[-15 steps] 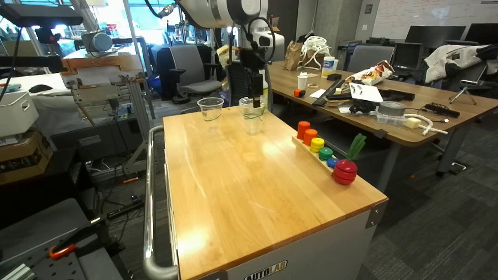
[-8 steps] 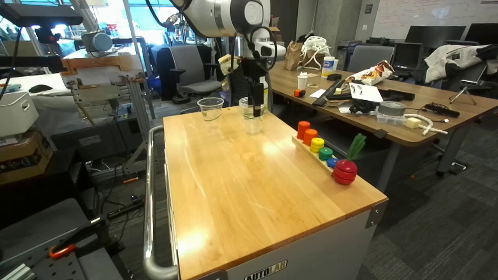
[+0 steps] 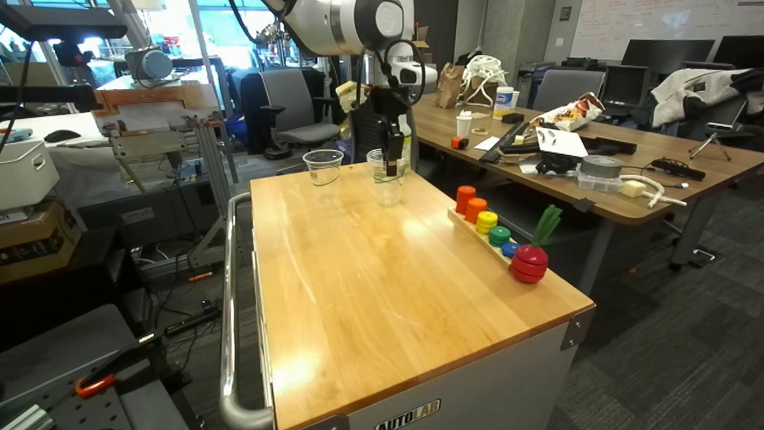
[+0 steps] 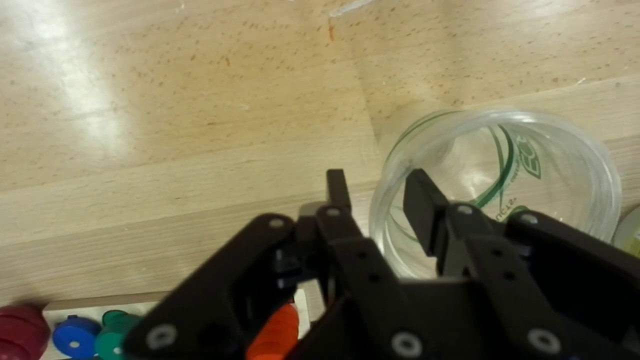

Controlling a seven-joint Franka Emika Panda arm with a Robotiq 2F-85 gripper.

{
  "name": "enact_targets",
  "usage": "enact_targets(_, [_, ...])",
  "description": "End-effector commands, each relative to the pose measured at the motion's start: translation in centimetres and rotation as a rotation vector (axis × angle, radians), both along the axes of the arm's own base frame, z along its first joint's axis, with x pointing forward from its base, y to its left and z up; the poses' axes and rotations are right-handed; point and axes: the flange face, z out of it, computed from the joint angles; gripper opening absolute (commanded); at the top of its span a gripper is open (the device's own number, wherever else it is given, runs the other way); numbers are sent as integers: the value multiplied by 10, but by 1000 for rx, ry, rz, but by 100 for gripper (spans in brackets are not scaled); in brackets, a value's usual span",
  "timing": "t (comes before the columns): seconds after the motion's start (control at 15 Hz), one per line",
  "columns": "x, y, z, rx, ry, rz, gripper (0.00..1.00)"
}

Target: Stack the clear cups together

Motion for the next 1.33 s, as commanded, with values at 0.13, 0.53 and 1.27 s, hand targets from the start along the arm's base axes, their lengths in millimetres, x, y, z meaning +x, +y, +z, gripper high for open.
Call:
enact_targets(0.13, [3,6,10,-9,11,9,3])
enact_targets(0.53, [-1,-1,22,40,19,-25,7])
enact_targets(1.27, [-49,24,166,330,-189,34,7])
